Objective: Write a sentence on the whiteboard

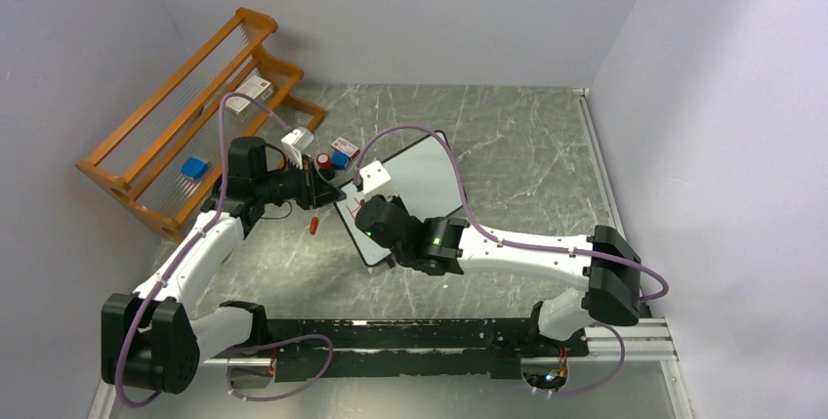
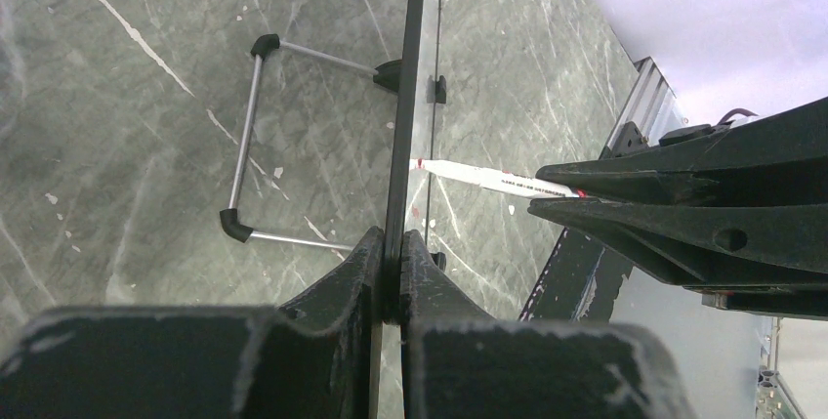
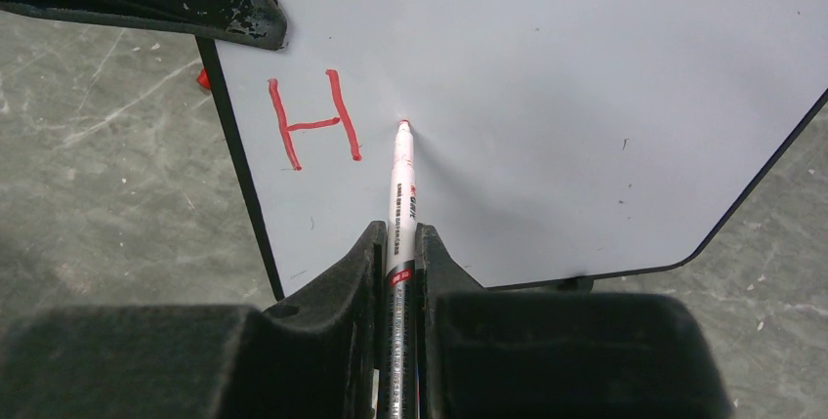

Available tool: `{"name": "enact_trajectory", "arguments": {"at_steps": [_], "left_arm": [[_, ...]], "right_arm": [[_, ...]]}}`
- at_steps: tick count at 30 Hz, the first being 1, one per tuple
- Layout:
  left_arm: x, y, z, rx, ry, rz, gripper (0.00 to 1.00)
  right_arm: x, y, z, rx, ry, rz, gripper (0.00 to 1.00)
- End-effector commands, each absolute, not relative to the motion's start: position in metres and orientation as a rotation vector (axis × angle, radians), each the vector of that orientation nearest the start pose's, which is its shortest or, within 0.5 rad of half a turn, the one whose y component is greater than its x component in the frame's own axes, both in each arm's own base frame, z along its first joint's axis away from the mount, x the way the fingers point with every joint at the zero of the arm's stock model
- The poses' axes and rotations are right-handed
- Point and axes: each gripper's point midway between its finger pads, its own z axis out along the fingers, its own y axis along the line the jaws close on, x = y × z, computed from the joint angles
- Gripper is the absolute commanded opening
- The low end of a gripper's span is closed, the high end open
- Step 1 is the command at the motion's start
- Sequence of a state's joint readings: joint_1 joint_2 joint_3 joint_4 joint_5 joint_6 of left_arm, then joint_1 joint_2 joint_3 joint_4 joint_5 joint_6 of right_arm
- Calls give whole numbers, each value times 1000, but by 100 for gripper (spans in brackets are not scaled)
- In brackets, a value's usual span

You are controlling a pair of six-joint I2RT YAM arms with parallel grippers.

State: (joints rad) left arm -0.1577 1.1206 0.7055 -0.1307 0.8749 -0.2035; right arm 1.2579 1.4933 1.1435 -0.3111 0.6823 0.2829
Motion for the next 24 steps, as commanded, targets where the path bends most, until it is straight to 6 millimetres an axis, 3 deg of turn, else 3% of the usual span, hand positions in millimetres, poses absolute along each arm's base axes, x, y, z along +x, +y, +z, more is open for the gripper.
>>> {"name": "enact_trajectory", "arguments": {"at_steps": [1,24], "left_arm": [[262,-180,166,464,2081,-1116,5],[263,-179,165,461,2084,-1110,5]], "right_arm": [[226,358,199,-602,1939,228,0],[222,358,200,-612,1940,257,0]]}}
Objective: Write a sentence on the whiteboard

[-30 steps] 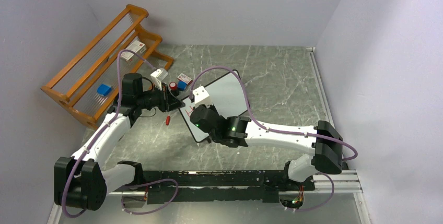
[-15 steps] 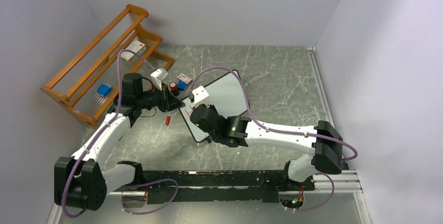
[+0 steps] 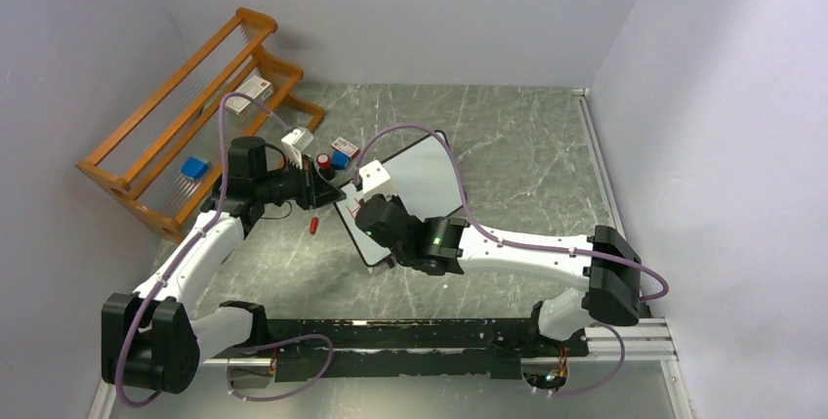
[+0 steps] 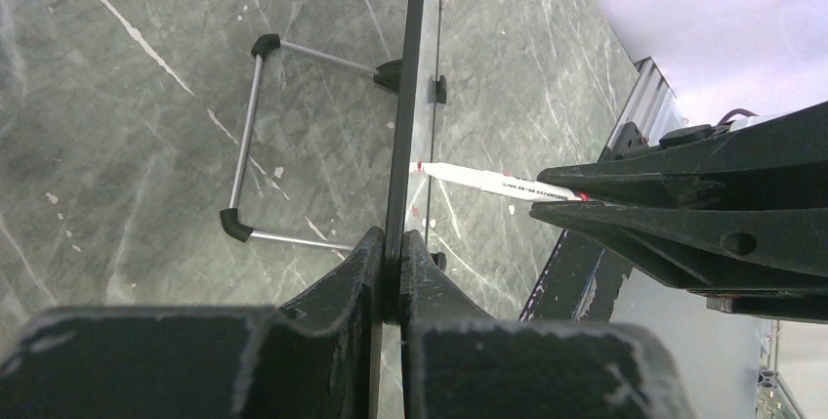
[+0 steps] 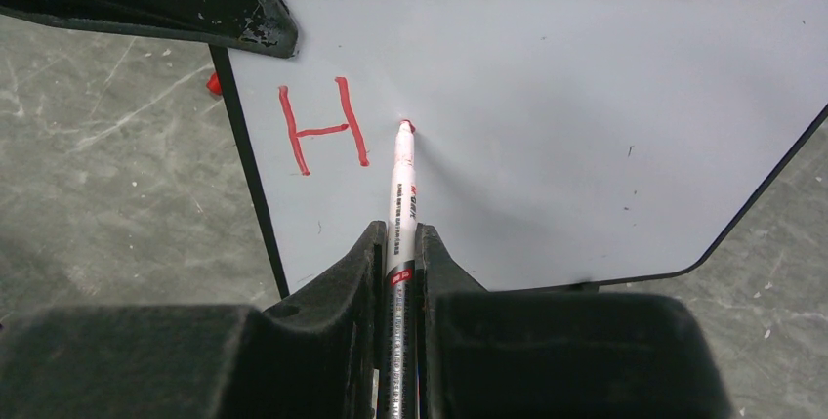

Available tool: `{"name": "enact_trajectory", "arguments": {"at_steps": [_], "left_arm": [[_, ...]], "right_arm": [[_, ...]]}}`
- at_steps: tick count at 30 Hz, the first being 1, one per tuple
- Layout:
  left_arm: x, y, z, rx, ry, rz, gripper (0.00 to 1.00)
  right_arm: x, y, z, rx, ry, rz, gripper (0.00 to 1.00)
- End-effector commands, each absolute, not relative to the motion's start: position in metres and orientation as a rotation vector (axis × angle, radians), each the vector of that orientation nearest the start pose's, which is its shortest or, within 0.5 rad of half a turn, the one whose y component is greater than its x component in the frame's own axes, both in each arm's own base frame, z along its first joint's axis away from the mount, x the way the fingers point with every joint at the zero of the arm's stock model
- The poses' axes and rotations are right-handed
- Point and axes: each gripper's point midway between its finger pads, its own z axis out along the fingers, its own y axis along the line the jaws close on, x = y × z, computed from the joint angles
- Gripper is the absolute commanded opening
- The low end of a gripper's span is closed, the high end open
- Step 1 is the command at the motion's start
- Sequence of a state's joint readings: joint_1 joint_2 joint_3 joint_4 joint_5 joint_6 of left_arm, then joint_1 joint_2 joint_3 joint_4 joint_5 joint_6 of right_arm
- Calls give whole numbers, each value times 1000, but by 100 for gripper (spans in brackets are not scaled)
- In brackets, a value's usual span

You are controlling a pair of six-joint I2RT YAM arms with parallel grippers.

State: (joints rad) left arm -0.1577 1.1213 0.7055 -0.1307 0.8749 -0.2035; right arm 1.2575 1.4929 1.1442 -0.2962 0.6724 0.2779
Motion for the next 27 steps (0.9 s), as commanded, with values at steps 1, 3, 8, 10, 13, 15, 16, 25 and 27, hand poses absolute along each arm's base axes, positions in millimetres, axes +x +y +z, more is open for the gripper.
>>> {"name": "enact_trajectory", "arguments": {"at_steps": [1,3,8,10,13,15,16,25,27], "left_arm": [[263,-179,165,462,2083,-1111,5],[263,-180,165,462,2083,-1112,5],[263,-180,165,461,2083,-1113,5],[263,-179,165,460,2084,-1112,5],[263,-179,165,461,2083,-1112,5],[263,-179,165,460,2086,-1113,5],[263,-179,165,460,2085,-1112,5],[263,-179,165,461,2083,-1109,5],[263,-179,165,462,2084,-1109,5]], "right_arm": [[221,358,200,-615,1940,260,0],[220,358,200,-619,1940,266,0],[217,359,197,-641,1948,269,0],[217,358,194,-646,1956,265,0],[216,356,188,-655,1971,253,0],[215,355,185,-663,1980,246,0],[214,354,183,-668,1984,245,0],[209,352,175,-690,2008,246,0],[209,351,172,-695,2013,239,0]]}}
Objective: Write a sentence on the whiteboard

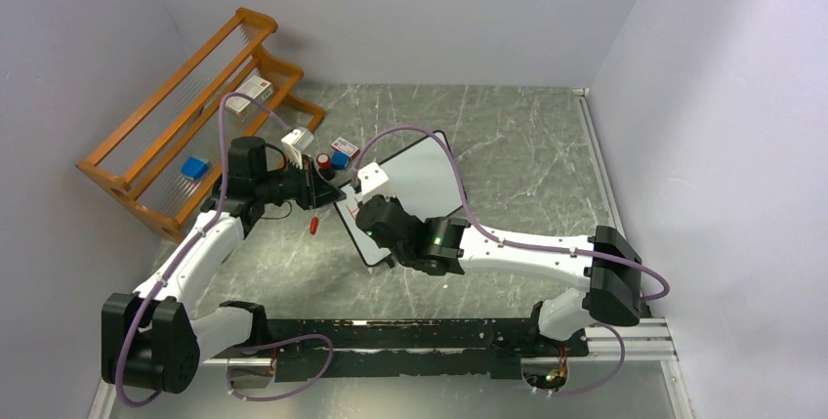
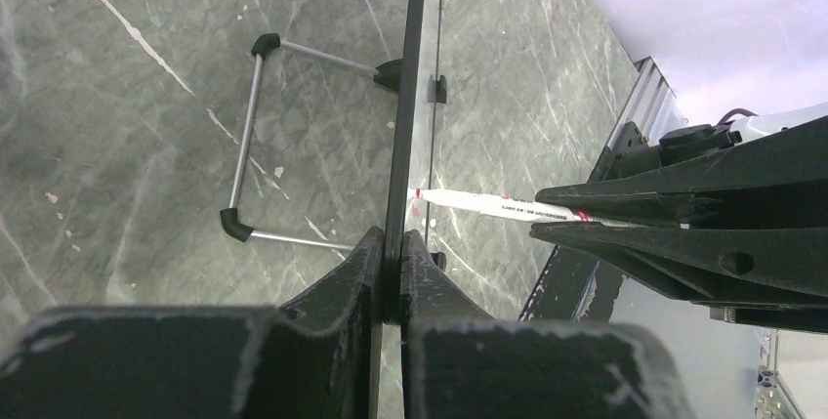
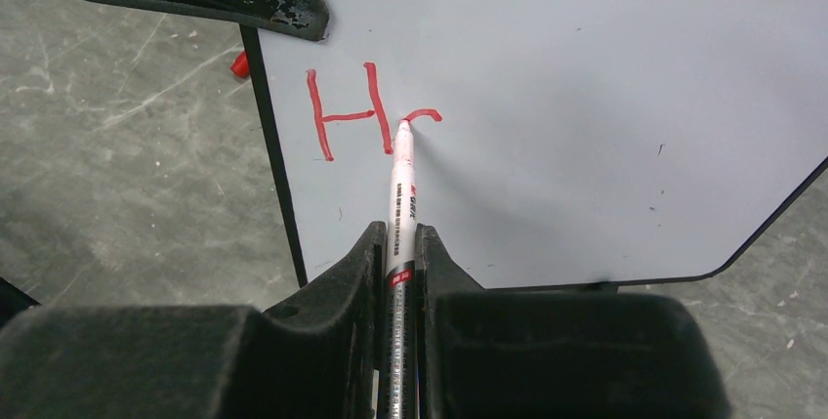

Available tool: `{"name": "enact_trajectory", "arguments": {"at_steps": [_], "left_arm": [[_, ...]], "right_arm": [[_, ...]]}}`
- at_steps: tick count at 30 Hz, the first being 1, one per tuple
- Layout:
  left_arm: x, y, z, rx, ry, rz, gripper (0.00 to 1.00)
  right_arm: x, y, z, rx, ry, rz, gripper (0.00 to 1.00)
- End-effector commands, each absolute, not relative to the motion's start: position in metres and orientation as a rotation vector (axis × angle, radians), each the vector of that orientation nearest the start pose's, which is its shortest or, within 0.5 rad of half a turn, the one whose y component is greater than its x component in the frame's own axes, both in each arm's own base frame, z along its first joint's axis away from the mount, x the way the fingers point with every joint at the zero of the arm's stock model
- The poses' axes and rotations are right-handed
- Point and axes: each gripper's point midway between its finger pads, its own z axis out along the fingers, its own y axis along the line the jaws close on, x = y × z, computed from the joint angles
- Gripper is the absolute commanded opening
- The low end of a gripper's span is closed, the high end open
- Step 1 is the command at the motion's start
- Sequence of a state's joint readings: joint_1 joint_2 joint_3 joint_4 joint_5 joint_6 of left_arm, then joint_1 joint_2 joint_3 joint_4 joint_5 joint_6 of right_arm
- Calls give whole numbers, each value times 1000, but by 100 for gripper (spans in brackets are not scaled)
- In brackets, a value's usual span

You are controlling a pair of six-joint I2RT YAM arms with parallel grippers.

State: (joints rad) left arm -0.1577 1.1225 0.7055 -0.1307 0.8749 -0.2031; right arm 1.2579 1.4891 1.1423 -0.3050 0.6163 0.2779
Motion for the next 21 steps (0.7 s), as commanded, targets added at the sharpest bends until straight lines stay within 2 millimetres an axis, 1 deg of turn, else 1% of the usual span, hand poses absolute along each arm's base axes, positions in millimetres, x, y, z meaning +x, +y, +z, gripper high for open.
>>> {"name": "enact_trajectory", "arguments": {"at_steps": [1,15,21], "left_arm": [[263,-179,165,461,2084,-1109,5],[263,-179,165,461,2083,-1109,5],[263,-179,165,462,2085,-1111,5]], "right_arm": [[209,350,172,-697,2014,238,0],[207,343,161,-713,2037,194,0],[210,339,162,-708,2031,162,0]]}}
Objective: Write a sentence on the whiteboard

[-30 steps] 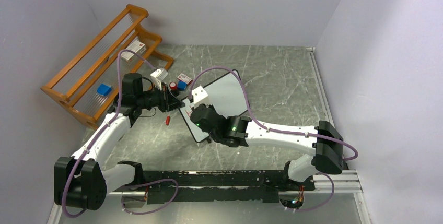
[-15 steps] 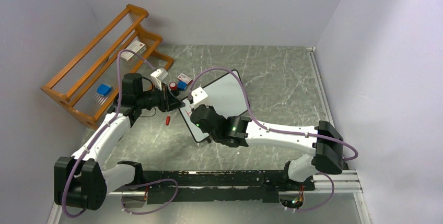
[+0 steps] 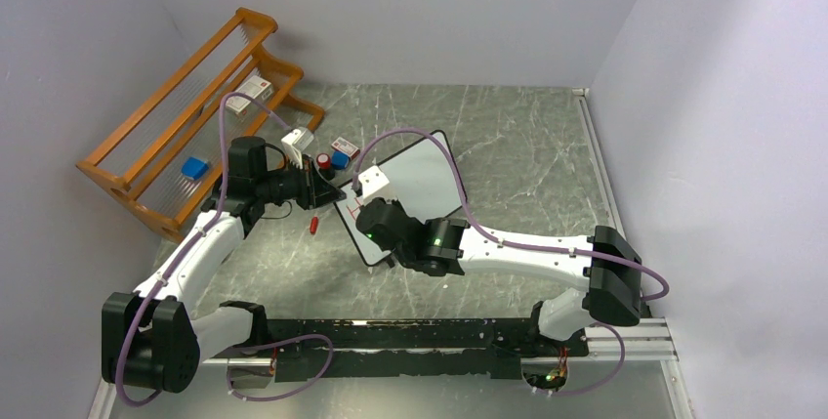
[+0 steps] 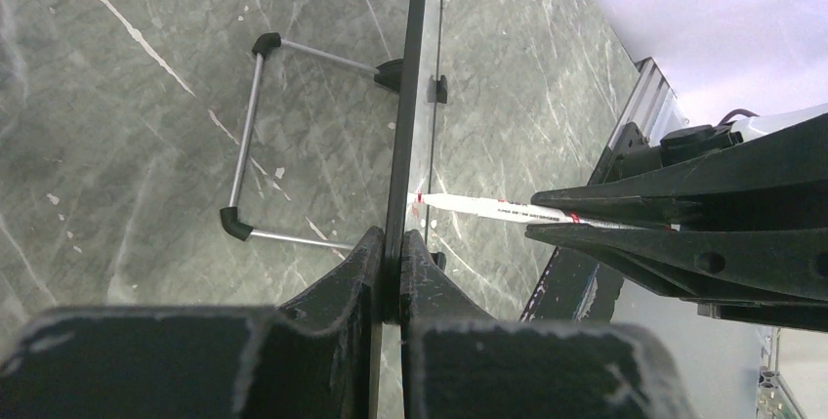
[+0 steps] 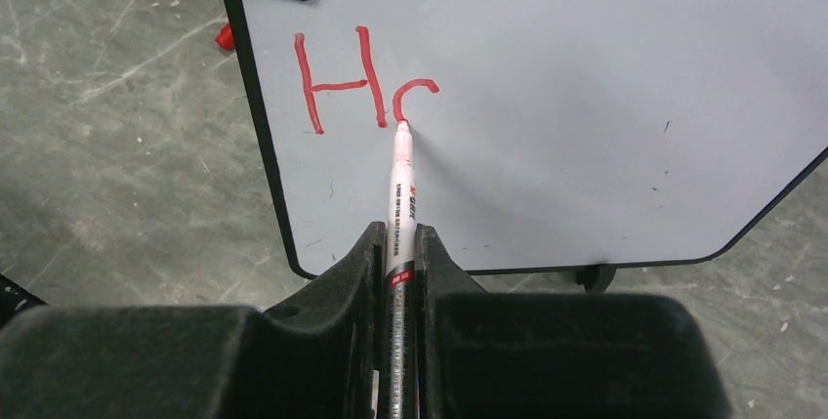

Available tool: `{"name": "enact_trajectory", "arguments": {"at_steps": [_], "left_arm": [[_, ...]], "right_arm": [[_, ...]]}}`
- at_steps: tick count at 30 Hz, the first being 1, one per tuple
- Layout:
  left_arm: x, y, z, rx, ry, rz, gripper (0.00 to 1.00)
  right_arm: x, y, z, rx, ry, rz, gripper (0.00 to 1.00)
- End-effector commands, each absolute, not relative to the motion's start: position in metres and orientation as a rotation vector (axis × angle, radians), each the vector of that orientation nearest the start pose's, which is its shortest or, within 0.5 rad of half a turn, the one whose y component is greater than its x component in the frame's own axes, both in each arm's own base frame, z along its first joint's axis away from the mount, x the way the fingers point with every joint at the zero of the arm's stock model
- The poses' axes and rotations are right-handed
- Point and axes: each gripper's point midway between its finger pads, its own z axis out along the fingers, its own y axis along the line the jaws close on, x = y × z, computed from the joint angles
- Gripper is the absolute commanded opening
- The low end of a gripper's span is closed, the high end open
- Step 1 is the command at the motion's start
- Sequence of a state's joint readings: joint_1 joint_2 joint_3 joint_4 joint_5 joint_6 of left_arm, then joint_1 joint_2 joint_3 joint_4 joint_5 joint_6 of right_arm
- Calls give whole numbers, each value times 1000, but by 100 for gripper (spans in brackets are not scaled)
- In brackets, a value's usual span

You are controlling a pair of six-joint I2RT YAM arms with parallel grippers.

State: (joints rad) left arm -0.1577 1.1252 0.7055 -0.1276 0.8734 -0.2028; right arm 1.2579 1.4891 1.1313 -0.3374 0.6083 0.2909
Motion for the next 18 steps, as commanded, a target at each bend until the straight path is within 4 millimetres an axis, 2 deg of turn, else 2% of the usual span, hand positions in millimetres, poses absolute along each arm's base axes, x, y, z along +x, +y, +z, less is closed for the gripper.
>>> {"name": "enact_trajectory", "arguments": {"at_steps": [1,18], "left_arm": [[263,-179,165,460,2085,-1110,5],[263,-180,165,463,2084,-1118,5]], "right_arm": [[210,339,163,-704,2031,159,0],[221,343,179,-621,1984,166,0]]}}
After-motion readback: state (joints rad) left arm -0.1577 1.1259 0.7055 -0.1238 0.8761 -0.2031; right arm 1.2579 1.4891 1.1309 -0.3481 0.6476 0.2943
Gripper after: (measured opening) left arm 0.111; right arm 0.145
